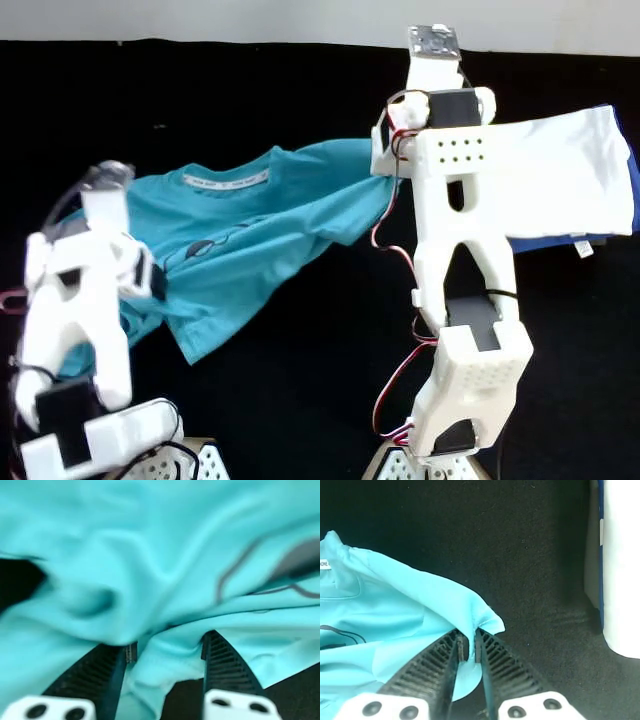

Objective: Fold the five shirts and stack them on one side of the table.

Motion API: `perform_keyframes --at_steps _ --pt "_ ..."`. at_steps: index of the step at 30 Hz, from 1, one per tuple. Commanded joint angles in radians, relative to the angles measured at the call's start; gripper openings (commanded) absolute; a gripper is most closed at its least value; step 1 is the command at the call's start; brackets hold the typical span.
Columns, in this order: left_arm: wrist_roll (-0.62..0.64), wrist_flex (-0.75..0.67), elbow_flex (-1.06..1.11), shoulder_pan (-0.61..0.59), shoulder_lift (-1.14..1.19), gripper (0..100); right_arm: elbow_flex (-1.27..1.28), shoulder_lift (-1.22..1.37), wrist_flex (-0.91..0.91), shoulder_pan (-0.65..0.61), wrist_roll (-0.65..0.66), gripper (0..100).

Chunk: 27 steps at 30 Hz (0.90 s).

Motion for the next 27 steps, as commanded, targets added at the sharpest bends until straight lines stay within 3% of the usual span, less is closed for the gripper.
perform_keyframes --at_steps 1,9,13,22,27 --pt "0.064 0.117 -0.265 -0.041 0.081 22 -0.070 -0.070 -0.016 0.012 -0.011 0.5" --pt "0.124 0.528 -0.676 -0.002 0.209 22 -0.194 -0.061 -0.035 0.018 -0.005 0.5" --pt "0.086 0.740 -0.730 0.119 0.219 21 -0.193 -0.059 -0.076 0.018 -0.005 0.5" --pt "0.014 0.732 -0.286 0.483 0.045 21 -0.193 -0.059 -0.107 0.018 -0.005 0.5" --pt "0.014 0.483 -0.048 0.578 -0.050 21 -0.193 -0.059 -0.104 0.018 -0.005 0.5"
